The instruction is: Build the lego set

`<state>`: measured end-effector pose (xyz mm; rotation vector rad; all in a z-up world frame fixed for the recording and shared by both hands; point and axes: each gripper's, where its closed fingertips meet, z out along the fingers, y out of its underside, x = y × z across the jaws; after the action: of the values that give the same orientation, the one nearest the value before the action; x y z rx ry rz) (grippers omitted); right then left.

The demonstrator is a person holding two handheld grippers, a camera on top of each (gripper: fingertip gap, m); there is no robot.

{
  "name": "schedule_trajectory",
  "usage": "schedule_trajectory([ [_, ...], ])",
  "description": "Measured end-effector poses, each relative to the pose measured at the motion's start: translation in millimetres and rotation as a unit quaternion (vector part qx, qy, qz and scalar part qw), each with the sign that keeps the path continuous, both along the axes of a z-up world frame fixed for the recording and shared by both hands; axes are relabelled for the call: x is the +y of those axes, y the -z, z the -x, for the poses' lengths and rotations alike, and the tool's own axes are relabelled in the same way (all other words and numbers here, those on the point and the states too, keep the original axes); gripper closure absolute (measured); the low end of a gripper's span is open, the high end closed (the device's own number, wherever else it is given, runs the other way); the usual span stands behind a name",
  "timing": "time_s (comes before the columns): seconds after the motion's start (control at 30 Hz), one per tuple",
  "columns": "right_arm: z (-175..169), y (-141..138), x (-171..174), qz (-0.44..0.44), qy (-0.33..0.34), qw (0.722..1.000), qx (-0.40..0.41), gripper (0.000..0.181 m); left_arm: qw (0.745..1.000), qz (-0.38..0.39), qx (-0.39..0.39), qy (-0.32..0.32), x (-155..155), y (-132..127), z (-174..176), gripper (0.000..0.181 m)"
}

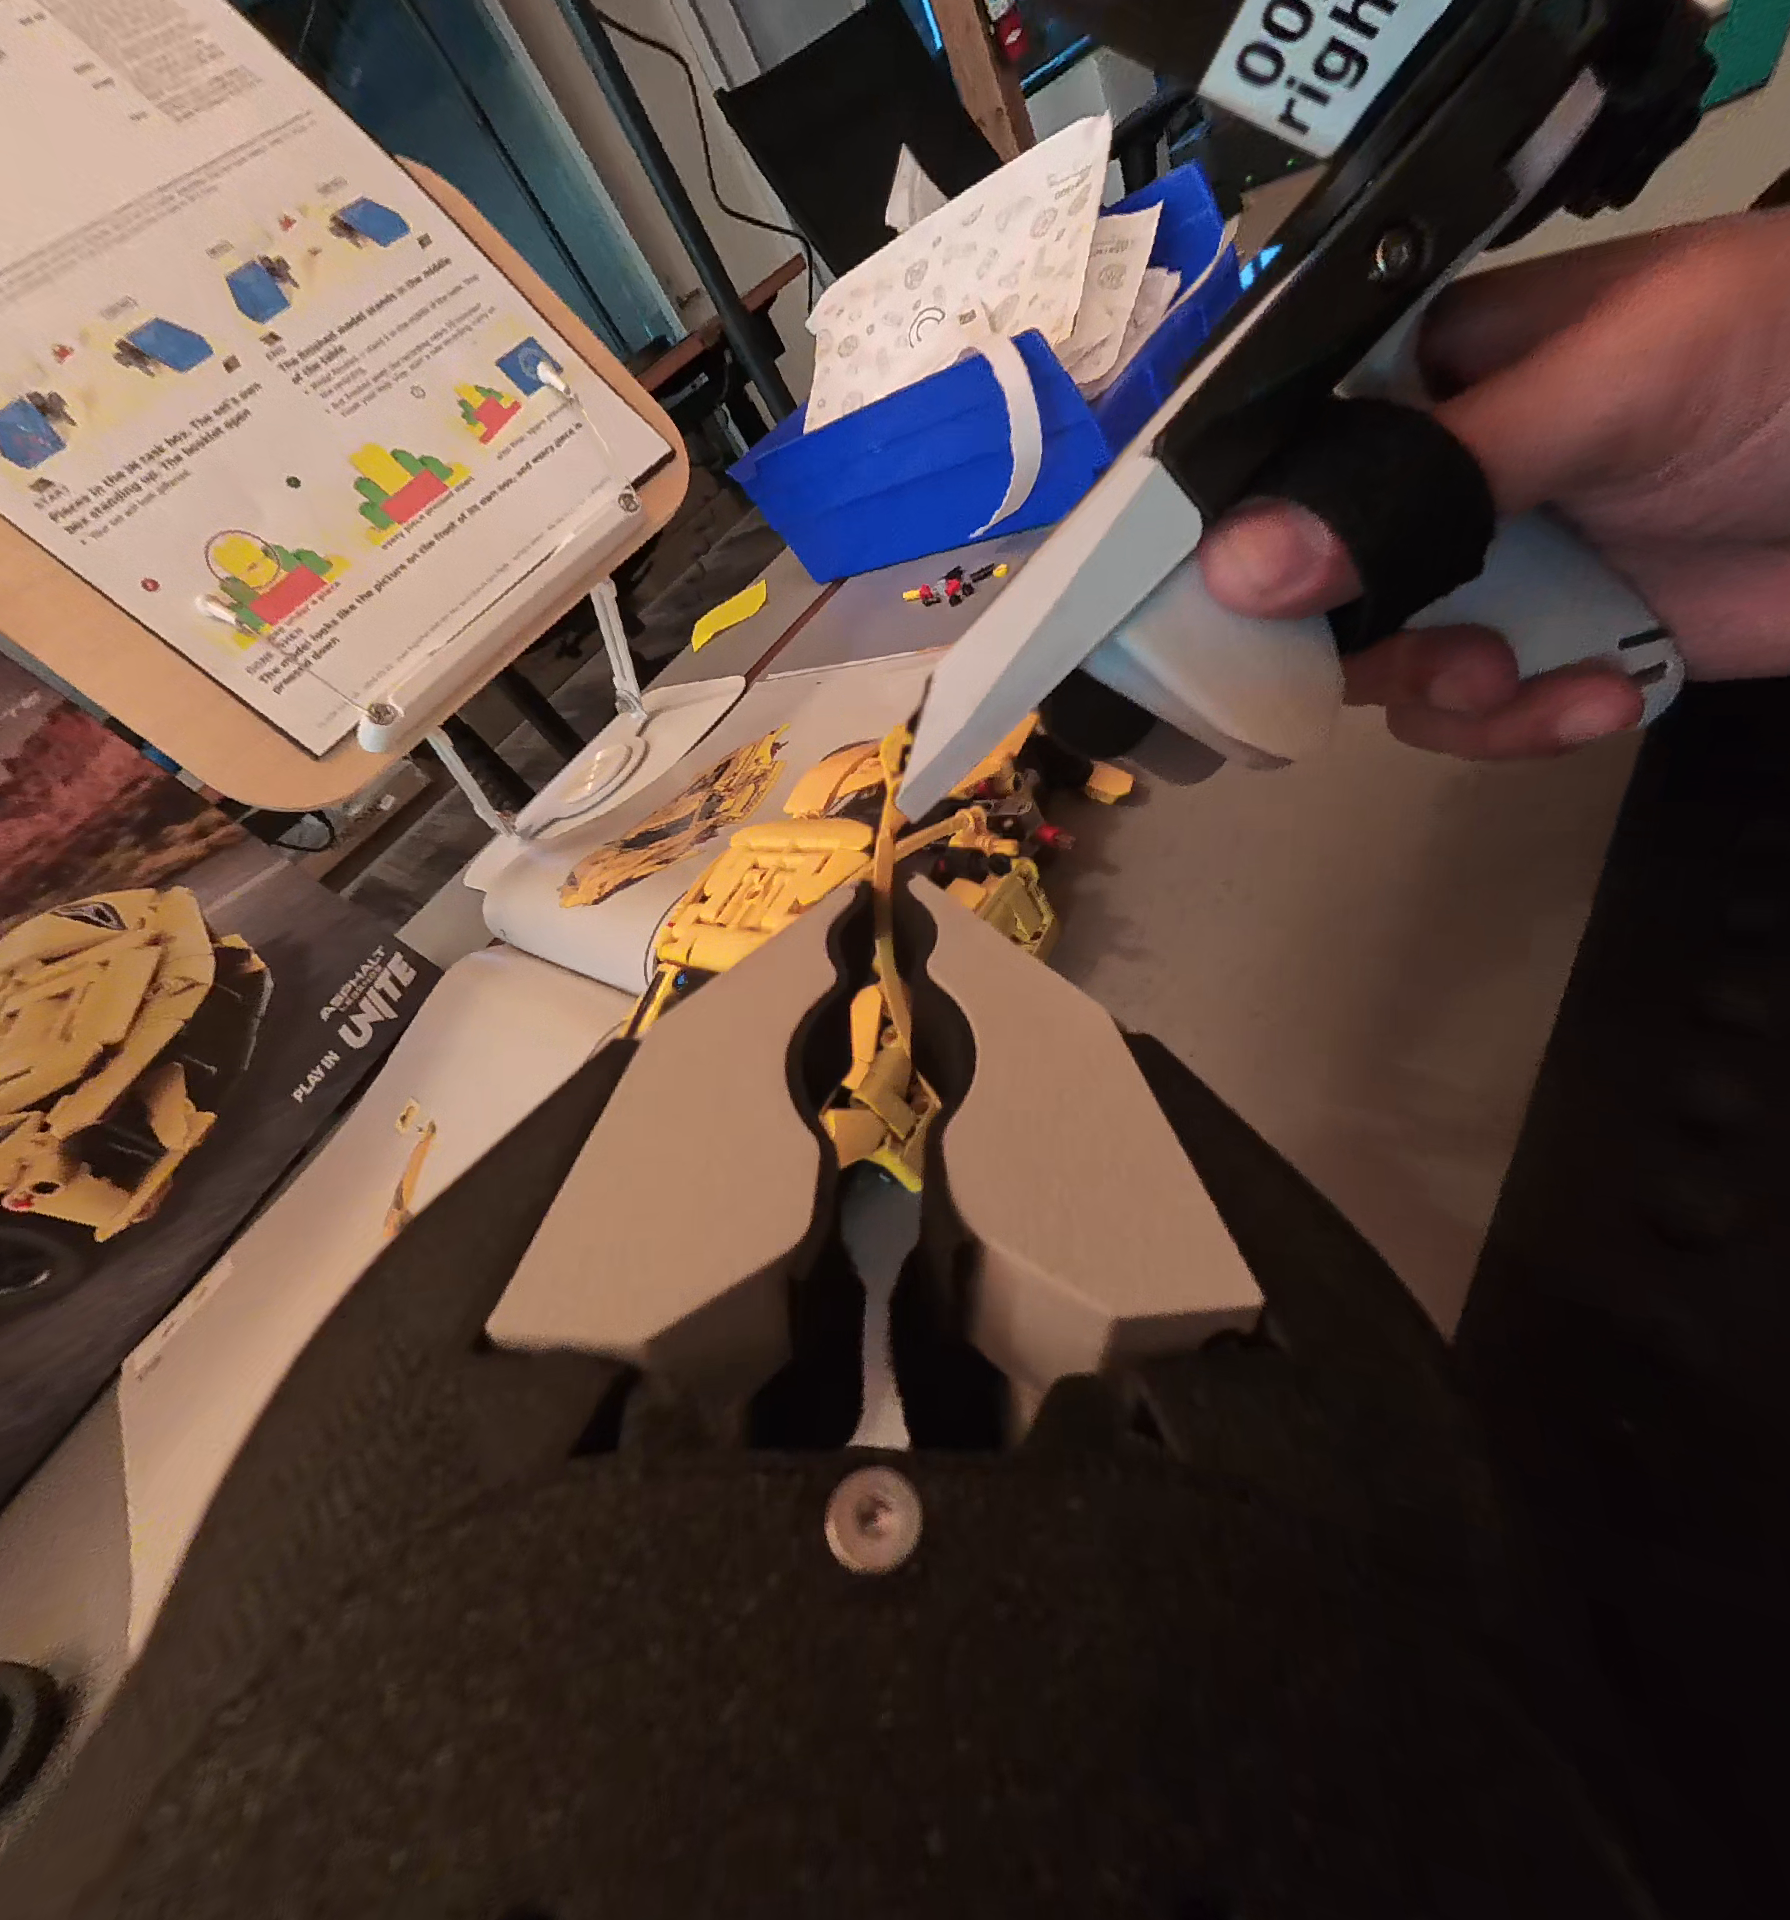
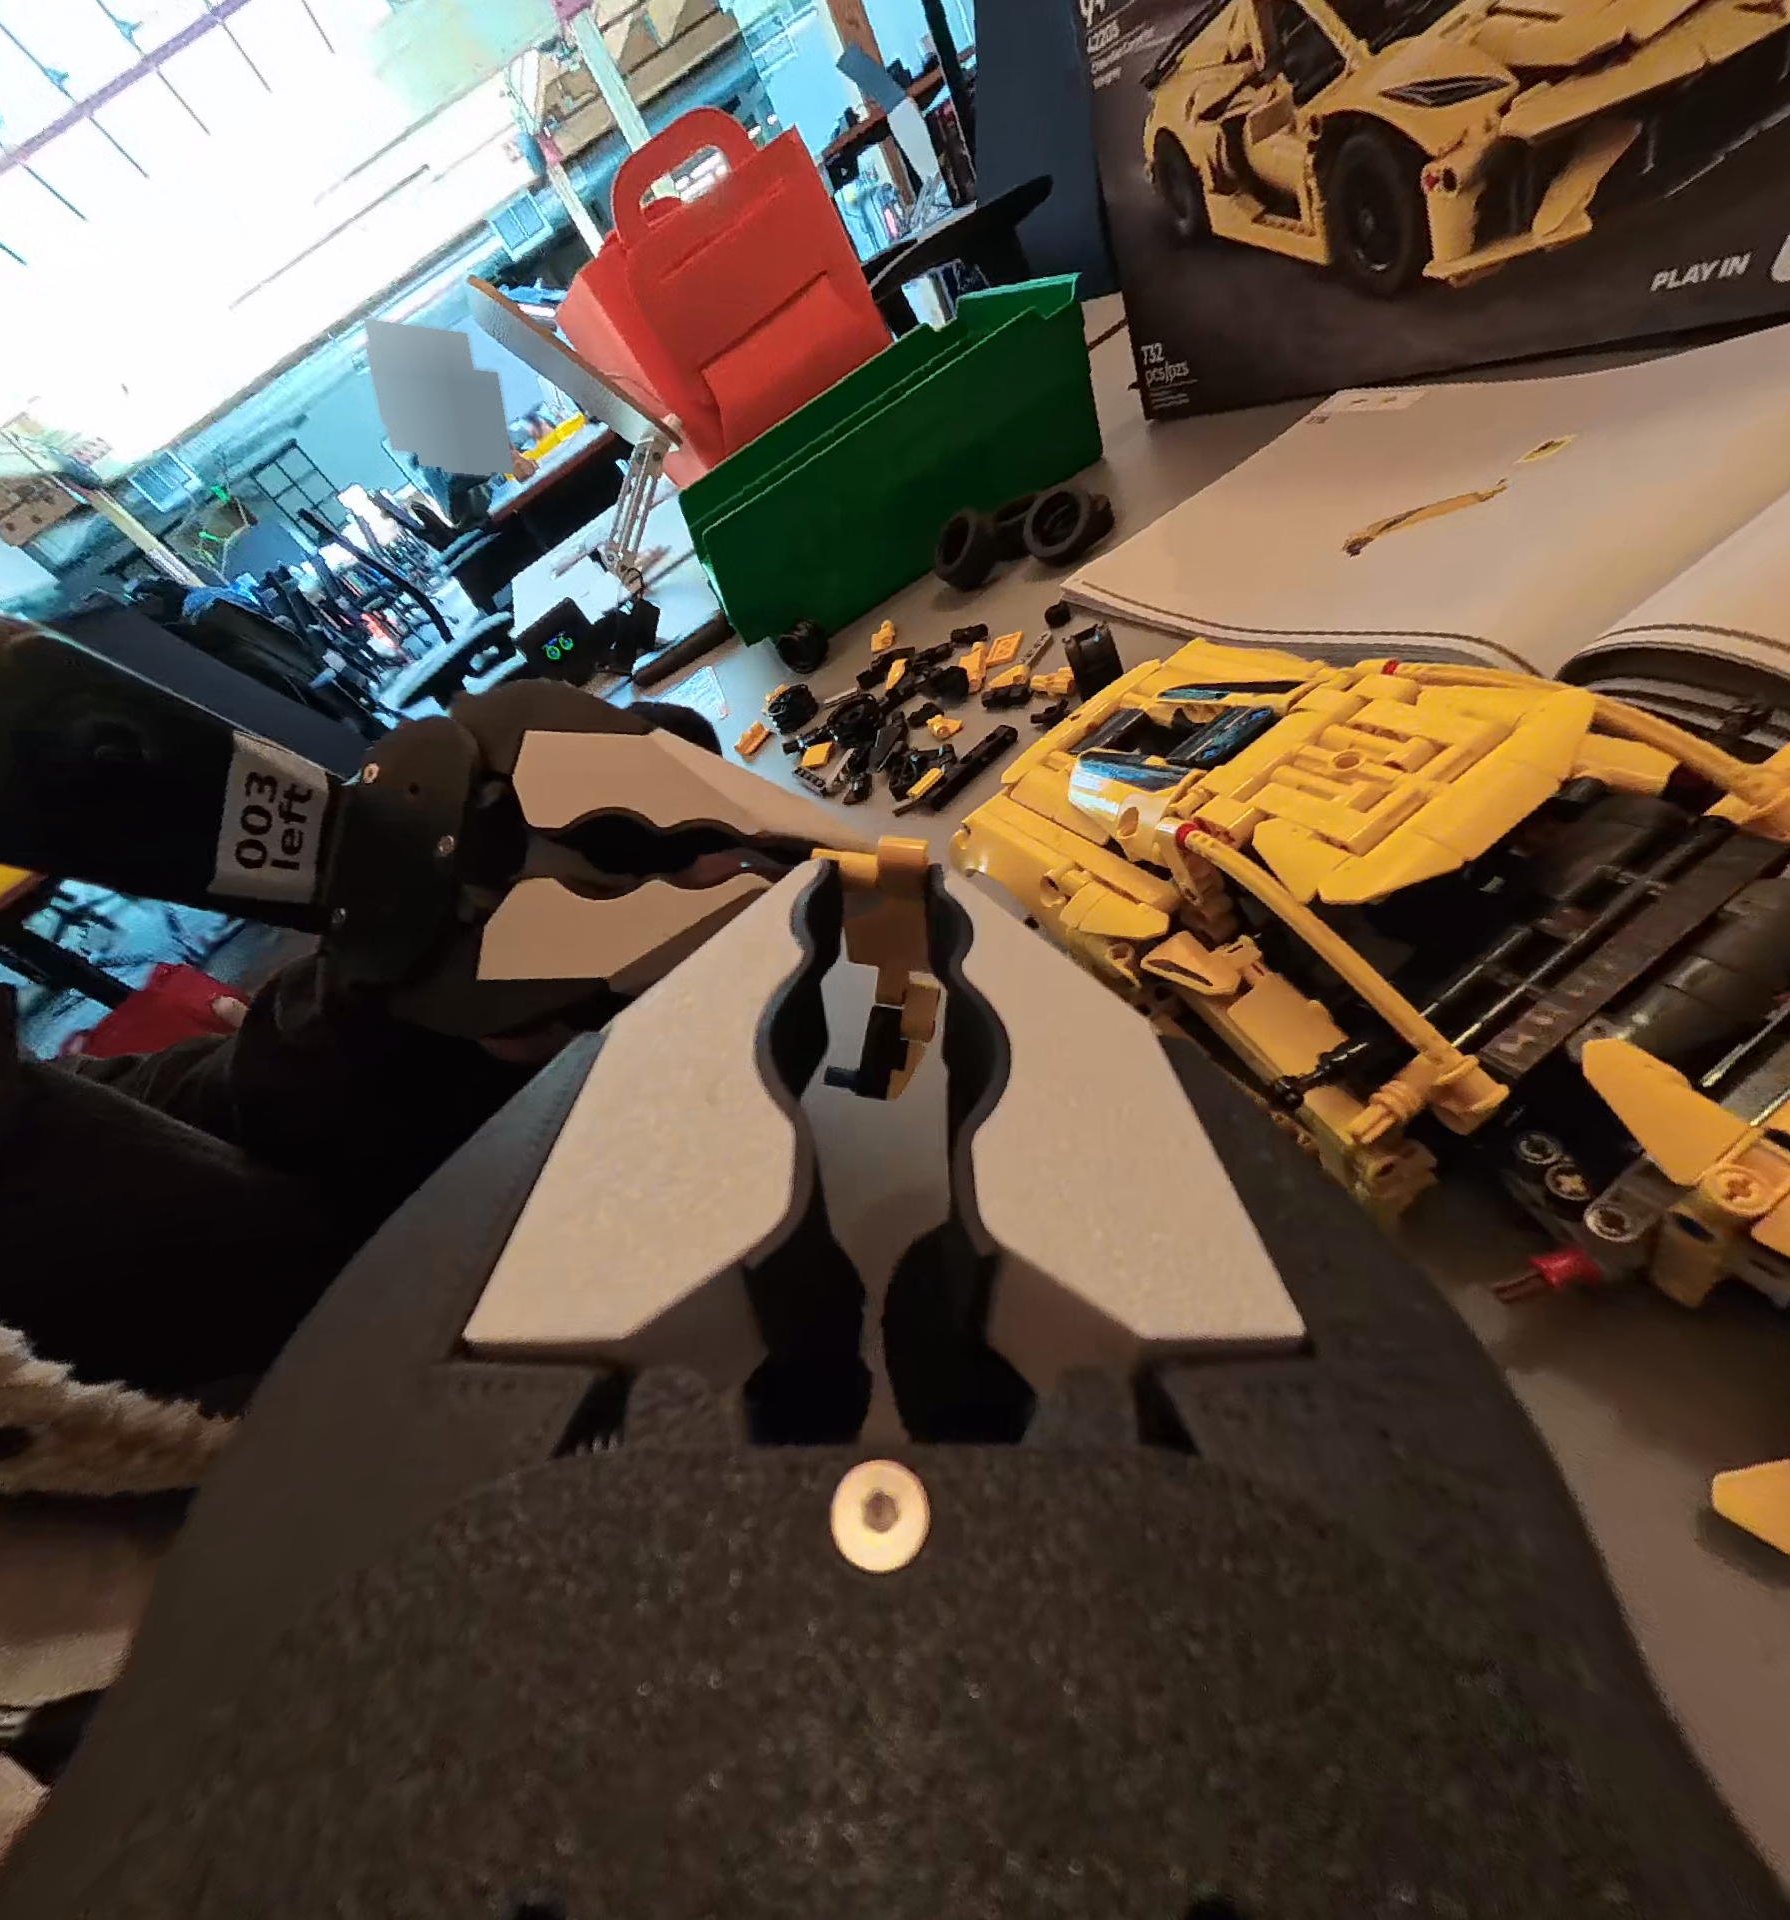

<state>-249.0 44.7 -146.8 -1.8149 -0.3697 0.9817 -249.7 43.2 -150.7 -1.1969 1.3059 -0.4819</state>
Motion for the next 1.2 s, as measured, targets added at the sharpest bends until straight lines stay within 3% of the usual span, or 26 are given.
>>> schedule_trajectory([
  [0.1,0.1,3.9,3.7,0.008,-0.020,1.000,0.019,0.165,1.000,0.026,0.002,-0.005,3.9,4.7,0.4,0.179],
  [0.23,-26.6,-11.4,15.9,-0.046,-0.021,0.999,-0.009,0.145,0.993,0.120,0.000,-0.005,11.9,17.7,2.3,0.179],
  [0.4,-127.1,-5.6,65.2,-0.066,0.108,0.971,-0.204,0.142,0.970,0.243,-0.009,0.001,20.9,32.5,4.7,0.179],
  [0.5,-166.8,3.2,78.5,-0.093,0.187,0.950,-0.230,0.146,0.961,0.274,-0.038,0.003,26.5,28.1,7.5,0.179],
  [0.6,-164.4,3.8,72.4,-0.095,0.190,0.954,-0.211,0.144,0.956,0.289,-0.046,-0.004,32.1,29.2,10.5,0.179],
  [0.77,-159.9,8.4,70.2,-0.118,0.188,0.941,-0.256,0.148,0.964,0.265,-0.032,-0.007,31.6,31.1,8.5,0.179],
  [1.2,-160.2,20.6,72.4,-0.078,0.171,0.957,-0.221,0.149,0.963,0.266,-0.039,-0.005,32.5,29.6,9.7,0.179],
])
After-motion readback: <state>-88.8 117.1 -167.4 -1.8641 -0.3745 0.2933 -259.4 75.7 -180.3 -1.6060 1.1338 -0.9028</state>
